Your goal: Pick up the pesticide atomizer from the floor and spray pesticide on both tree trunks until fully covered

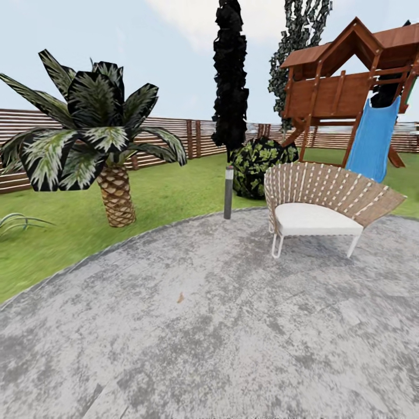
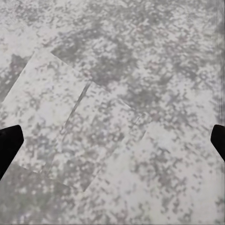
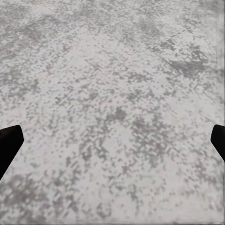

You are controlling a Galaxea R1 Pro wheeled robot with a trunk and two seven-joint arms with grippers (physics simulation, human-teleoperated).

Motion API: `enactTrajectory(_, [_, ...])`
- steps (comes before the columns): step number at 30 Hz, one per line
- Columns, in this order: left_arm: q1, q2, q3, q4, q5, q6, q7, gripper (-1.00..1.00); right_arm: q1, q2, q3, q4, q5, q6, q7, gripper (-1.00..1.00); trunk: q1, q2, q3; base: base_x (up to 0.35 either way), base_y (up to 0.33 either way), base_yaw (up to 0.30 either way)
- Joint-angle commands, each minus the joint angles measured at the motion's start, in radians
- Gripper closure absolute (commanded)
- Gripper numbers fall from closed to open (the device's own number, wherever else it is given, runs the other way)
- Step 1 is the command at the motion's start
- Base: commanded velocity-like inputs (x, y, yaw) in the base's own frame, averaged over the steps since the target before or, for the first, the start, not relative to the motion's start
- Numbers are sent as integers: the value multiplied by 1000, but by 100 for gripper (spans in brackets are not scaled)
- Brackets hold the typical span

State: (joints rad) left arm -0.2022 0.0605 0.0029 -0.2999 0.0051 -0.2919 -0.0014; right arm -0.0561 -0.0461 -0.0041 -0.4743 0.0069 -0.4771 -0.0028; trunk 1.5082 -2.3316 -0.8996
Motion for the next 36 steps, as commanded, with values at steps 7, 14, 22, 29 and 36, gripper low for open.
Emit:
enactTrajectory(7, [-1,0,0,2,0,-4,0,-100,-1,0,-1,1,1,-3,0,-100,0,0,-10,0,0,-195])
enactTrajectory(14, [-1,0,0,2,1,-4,0,-100,-1,0,1,1,1,-3,0,-100,0,0,-12,-106,102,-54])
enactTrajectory(22, [-1,-1,0,2,1,-4,0,-100,-1,0,0,2,1,-3,0,-100,0,0,-12,-225,224,-197])
enactTrajectory(29, [-1,1,0,5,1,-4,0,-100,-1,0,0,2,1,-3,-1,-100,0,0,-17,-140,288,-279])
enactTrajectory(36, [-2,4,0,7,1,-4,0,-100,-1,0,-1,1,1,-3,-2,-100,0,0,-23,-108,303,-273])
